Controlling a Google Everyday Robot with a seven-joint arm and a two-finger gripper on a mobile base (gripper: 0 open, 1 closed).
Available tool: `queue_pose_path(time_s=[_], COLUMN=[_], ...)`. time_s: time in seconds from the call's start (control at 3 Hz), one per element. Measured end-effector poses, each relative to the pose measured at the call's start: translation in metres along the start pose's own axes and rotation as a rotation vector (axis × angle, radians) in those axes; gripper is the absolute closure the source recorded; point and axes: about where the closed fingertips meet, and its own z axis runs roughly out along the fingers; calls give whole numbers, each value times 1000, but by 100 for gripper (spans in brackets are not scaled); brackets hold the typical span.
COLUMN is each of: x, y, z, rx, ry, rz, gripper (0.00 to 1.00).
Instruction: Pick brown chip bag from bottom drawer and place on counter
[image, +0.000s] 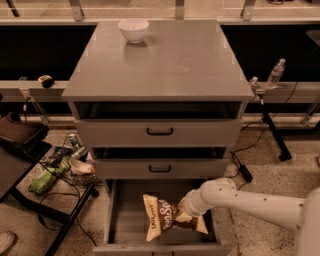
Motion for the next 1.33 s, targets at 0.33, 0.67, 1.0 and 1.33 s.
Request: queue_pose_path(time_s=[0.33, 0.67, 1.0, 1.33], x=[-1, -3, -1, -11], y=[-32, -58, -52, -53], z=[-116, -181, -182, -181], rx=[-9, -26, -59, -55], ry=[32, 46, 56, 78], rz=[33, 43, 47, 35], gripper=[100, 100, 100, 100])
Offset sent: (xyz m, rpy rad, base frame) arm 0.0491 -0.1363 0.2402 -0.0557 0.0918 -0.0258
